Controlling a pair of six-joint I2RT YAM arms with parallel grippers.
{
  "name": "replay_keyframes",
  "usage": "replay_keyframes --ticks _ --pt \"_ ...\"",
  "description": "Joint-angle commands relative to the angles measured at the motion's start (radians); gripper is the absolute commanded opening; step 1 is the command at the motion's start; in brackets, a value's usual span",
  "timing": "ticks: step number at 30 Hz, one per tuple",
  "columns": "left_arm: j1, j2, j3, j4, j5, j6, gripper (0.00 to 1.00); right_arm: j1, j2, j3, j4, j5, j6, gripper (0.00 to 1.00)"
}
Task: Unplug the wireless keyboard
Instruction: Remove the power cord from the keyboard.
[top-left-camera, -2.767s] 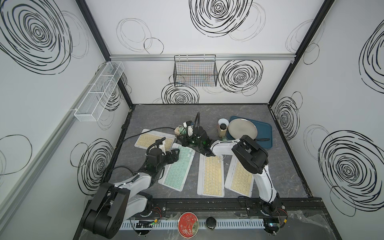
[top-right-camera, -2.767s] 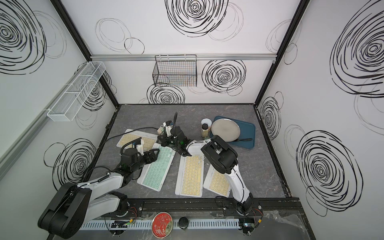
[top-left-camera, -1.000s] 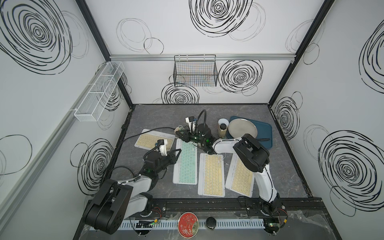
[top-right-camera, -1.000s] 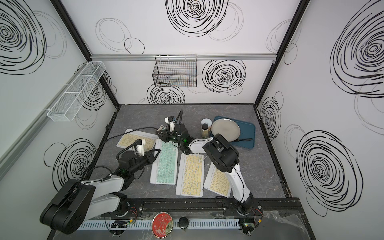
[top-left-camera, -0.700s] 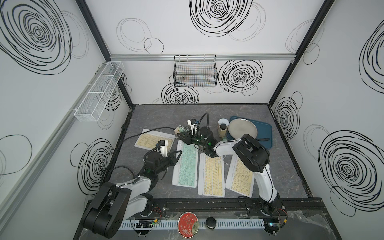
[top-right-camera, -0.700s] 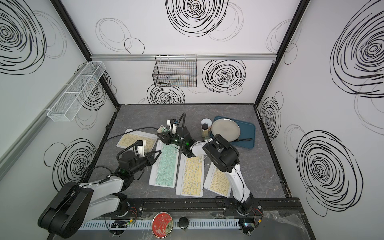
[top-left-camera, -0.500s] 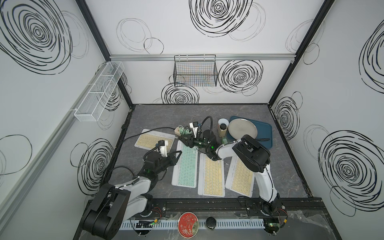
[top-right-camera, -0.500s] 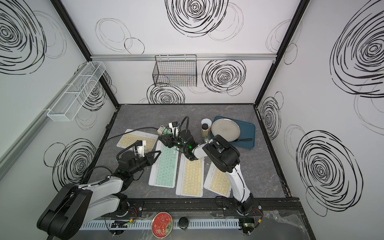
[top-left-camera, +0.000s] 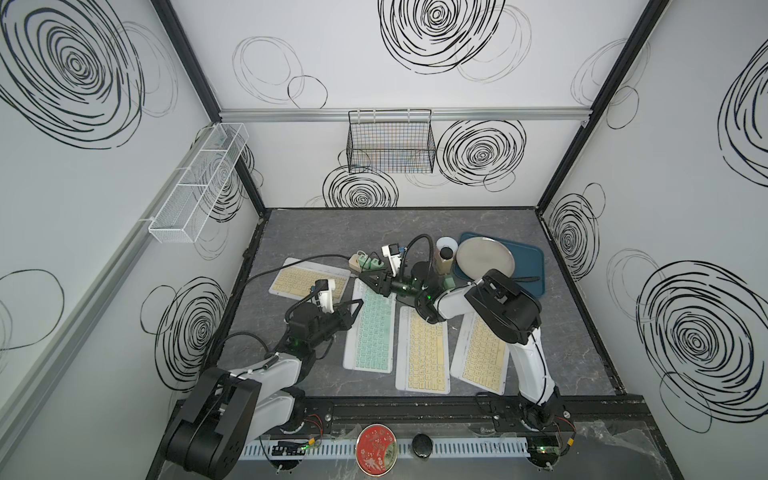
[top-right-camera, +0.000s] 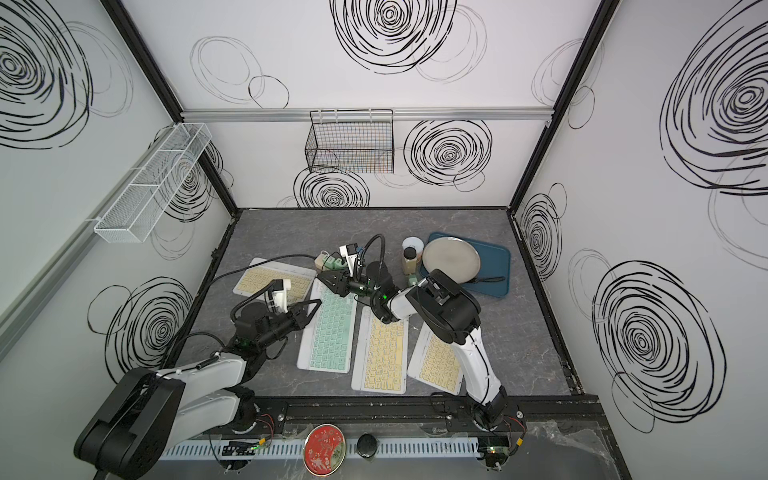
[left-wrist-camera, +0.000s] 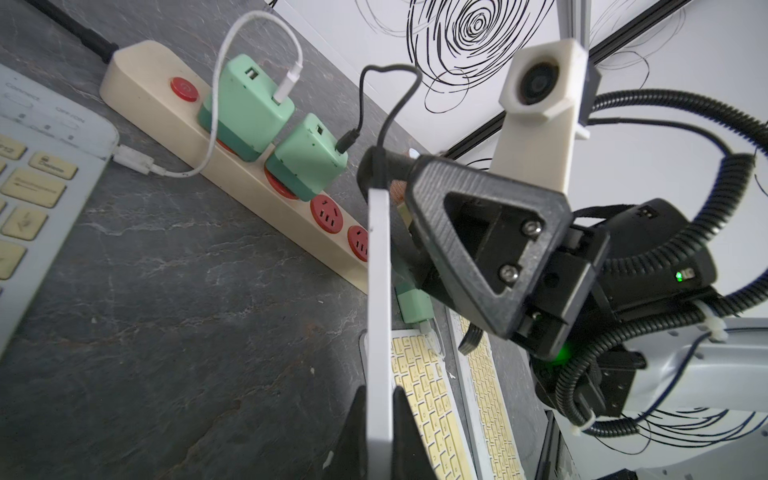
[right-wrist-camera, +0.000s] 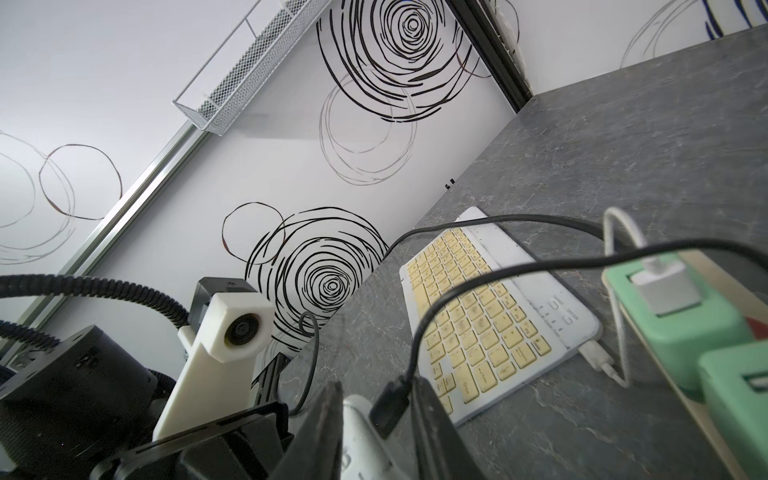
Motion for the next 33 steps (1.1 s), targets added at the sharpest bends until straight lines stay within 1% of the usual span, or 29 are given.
replay_keyframes --ticks 1,2,6,9,17,33 --pt "0.009 -0.008 0.005 0.076 0.004 0.051 0.00 0.009 -0.001 0.040 0.052 -0.042 0.004 0.24" --pt "0.009 -0.009 0.006 0.076 0.004 0.051 0.00 0.010 -0.001 0.042 0.051 -0.042 0.003 0.23" --pt "0.010 -0.006 0.007 0.074 0.000 0.051 0.00 0.012 0.002 0.043 0.050 -0.031 0.005 0.08" --pt "0.010 0.001 0.008 0.076 -0.001 0.052 0.00 0.011 0.000 0.039 0.057 -0.021 0.007 0.00" --pt "0.011 0.010 0.005 0.095 0.012 0.040 0.00 0.009 -0.007 0.038 0.051 -0.009 0.005 0.00" --pt "0.011 -0.022 -0.009 0.083 0.002 0.040 0.00 -0.012 -0.014 0.067 0.026 0.002 0.004 0.00"
